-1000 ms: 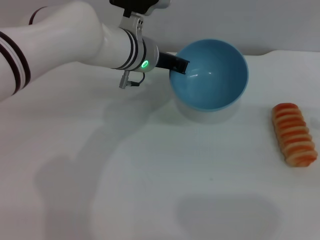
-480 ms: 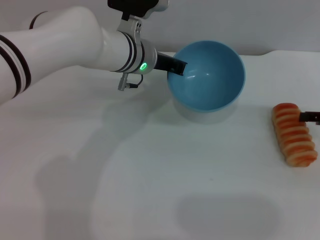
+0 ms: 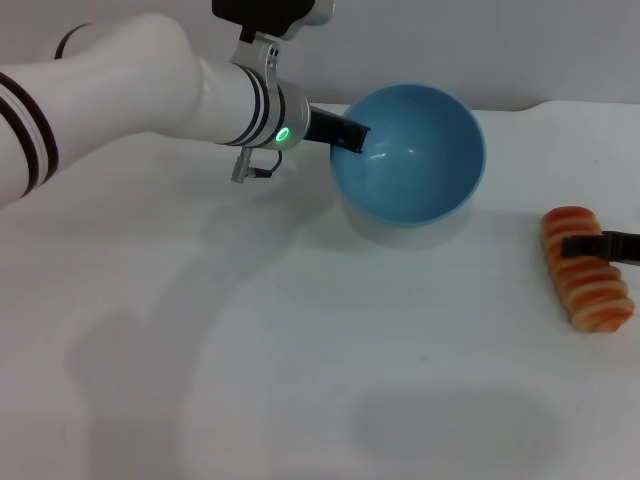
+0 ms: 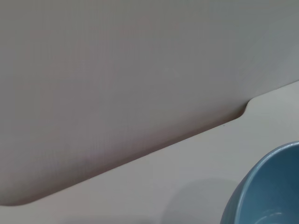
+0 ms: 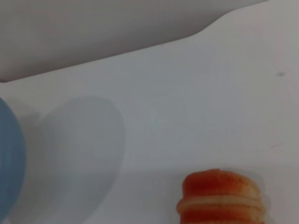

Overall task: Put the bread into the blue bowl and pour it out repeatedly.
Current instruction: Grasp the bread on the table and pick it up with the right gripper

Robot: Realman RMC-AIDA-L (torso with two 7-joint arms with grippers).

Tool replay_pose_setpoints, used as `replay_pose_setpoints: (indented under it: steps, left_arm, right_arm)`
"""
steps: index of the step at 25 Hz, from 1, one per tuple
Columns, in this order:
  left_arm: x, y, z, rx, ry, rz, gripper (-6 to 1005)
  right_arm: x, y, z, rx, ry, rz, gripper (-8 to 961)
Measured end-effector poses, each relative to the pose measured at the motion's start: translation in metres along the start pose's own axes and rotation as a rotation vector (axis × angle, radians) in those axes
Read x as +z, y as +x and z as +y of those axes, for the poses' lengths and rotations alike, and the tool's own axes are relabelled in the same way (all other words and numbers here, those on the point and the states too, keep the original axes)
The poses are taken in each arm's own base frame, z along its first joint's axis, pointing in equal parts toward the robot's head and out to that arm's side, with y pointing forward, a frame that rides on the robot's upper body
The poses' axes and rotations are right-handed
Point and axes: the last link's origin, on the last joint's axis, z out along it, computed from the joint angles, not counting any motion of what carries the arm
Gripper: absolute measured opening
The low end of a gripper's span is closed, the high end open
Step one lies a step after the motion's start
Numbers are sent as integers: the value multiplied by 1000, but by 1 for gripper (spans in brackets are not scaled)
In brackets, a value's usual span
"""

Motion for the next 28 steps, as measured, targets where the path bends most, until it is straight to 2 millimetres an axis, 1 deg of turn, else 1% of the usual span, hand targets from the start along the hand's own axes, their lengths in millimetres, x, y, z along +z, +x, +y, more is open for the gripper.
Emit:
replay_pose_setpoints:
  steps: [12,17,24,28]
  left_arm:
    - [0,-5,-2,-4,2,-10,-2]
    - [0,-5,-3,-4,3,-9,-2]
    - [-1,-3,-4,-11,6,-1,-2]
    - [-1,-2,-4,-12,9,7,-2]
  right_arm:
    - [4,1,5,-51,7,26,556]
    - [4,-1,7,-106,10,23,453]
    - [1,-9,10,-170,13,-4,412]
    - [-2,-13,12,-184,-21,-45,383]
